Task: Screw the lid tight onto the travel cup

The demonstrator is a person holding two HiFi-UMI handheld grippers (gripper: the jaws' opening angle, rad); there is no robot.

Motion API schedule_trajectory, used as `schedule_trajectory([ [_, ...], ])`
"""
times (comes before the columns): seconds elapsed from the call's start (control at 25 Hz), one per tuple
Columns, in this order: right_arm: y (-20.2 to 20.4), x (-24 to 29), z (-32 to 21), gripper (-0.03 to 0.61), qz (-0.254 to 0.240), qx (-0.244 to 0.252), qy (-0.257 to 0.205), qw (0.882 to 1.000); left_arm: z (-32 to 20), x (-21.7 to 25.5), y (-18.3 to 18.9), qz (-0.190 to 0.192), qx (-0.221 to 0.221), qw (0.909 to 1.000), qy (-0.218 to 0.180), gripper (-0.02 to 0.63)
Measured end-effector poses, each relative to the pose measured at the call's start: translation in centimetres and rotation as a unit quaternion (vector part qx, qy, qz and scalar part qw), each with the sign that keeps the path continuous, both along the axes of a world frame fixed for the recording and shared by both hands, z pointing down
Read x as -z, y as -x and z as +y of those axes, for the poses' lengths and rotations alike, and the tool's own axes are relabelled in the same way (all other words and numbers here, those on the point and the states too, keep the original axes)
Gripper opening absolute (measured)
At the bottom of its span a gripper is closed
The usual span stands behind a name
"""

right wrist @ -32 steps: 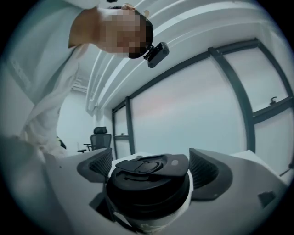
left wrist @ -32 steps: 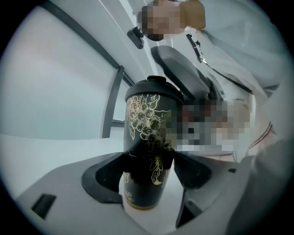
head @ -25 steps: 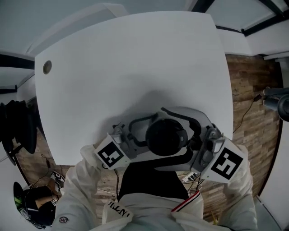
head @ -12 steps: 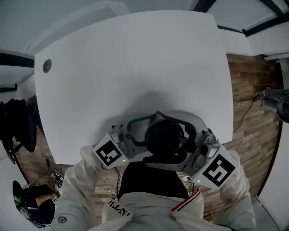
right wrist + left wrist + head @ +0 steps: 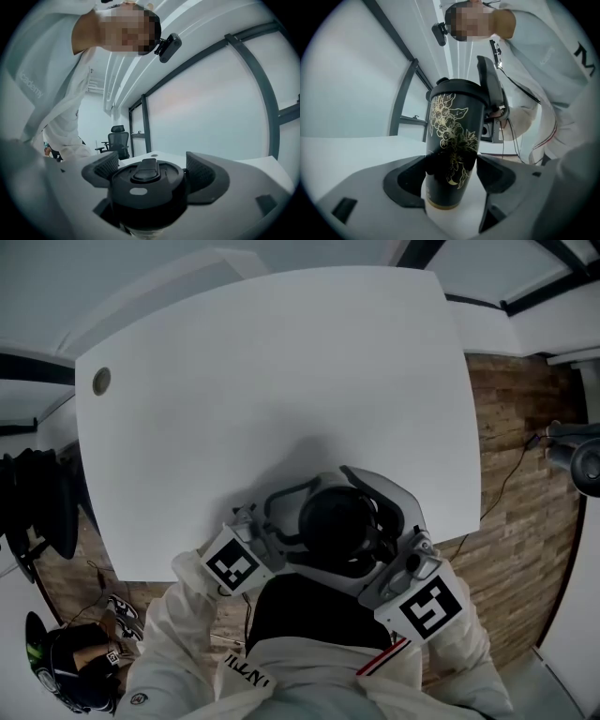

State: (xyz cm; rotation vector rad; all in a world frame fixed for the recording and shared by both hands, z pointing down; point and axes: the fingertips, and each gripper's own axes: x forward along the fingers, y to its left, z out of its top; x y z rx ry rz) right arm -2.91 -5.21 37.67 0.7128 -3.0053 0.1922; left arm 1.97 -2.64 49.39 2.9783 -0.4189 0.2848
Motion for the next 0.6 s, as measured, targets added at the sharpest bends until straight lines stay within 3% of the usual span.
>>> schedule_trajectory([
  [0.2,-0.5,0.2,-0.3,0.472,-0.005,0.0,0.002,1.0,-0.5,-0.2,-1.1,-0.02,-0.009,0.9997,-0.011,0.341],
  [0.4,-0.3,0.4,-0.3,0.472,-0.015,-0.032,-0.002,0.999,-0.6,-0.3,-0.9,-0.021,0.043,0.9985,-0.027,0.356],
  [0.6,-0.9,0.3,-0.6,0.472,-0.014,-0.097,-0.001,0.995,-0.7,-0.3,-1.1,-0.031,0.073,0.9964,-0.028,0.356],
])
